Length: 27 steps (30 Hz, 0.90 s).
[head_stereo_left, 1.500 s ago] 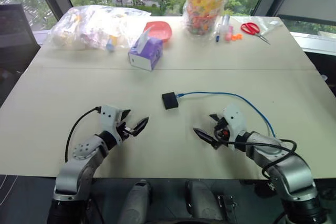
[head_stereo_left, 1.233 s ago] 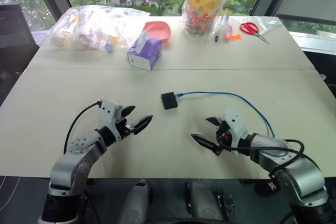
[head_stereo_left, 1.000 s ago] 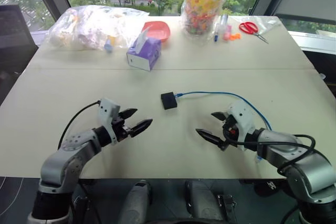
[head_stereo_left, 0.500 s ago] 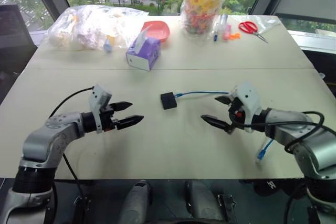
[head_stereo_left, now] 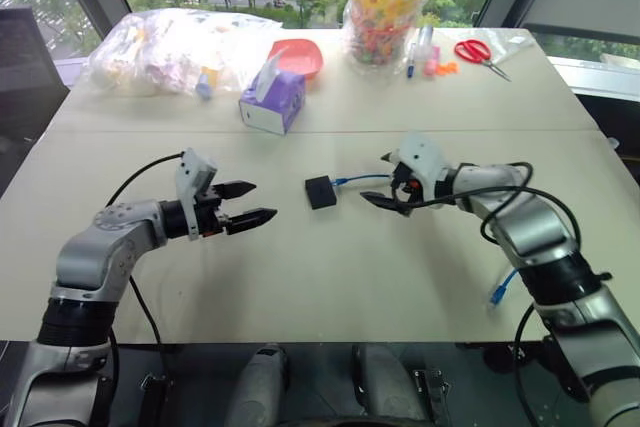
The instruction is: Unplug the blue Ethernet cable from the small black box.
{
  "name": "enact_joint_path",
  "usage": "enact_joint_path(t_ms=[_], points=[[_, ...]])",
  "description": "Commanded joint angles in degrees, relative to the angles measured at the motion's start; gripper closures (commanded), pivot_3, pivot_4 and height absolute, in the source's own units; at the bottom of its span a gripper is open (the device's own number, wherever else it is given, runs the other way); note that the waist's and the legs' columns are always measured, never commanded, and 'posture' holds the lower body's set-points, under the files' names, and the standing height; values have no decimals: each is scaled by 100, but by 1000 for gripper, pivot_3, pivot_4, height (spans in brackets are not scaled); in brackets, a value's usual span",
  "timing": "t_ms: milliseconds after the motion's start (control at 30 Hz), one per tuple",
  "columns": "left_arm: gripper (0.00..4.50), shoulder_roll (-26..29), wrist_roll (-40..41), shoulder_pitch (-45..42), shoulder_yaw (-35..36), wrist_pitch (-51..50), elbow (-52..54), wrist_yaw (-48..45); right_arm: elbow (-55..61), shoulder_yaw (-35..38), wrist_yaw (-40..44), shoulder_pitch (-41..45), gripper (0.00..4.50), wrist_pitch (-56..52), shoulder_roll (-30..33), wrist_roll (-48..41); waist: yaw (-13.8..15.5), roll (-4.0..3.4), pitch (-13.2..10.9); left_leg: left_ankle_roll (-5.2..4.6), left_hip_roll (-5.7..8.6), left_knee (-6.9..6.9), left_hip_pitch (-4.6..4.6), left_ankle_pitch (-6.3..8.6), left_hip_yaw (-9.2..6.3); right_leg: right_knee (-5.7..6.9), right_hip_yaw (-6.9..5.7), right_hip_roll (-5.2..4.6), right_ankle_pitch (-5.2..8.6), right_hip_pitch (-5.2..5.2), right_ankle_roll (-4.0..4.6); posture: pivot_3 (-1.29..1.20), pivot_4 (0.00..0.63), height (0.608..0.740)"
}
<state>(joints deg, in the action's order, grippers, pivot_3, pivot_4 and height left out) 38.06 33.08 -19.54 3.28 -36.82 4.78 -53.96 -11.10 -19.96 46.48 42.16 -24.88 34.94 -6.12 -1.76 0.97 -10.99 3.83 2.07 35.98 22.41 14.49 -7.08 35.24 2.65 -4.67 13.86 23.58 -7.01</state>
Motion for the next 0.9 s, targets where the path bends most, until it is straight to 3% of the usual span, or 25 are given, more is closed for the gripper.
enact_joint_path(t_ms=[33,333,433,667,800,900], points=[[45,41,12,92,183,96,249,33,-1003,-258,333,515,0,909,-276,467,-47,0,0,0,0,0,0,0,-1,1,-1,0,0,-1,0,0,150,740],[45,105,41,542,523,107,680,337,-3087,-416,981,1329,0,1777,-1348,920,-171,0,-1,3,-1,-5,-8,-2,-3,23,3,2,-1,7,0,0,150,740],[0,124,75,691,634,75,830,406,-3593,-352,986,1523,734,1886,-1645,1034,-221,1,0,10,-1,-7,-13,-5,-6,35,3,3,-1,6,1,0,150,740],[0,169,109,776,753,12,914,467,-3910,-331,1116,1696,4391,2016,-1978,1250,-228,0,0,19,0,-1,-48,-11,-3,80,9,6,0,-5,4,0,150,740],[0,144,174,479,706,-97,718,425,-3190,-200,932,1508,4455,2179,-1792,1331,-219,0,-1,21,0,1,-70,-12,-3,83,11,6,0,-25,5,0,150,740],[0,127,78,112,501,-22,458,260,-2385,10,331,1188,4455,2640,-1600,1453,-191,-1,-1,21,4,2,-59,-13,-9,83,10,6,0,-20,4,0,150,740]])
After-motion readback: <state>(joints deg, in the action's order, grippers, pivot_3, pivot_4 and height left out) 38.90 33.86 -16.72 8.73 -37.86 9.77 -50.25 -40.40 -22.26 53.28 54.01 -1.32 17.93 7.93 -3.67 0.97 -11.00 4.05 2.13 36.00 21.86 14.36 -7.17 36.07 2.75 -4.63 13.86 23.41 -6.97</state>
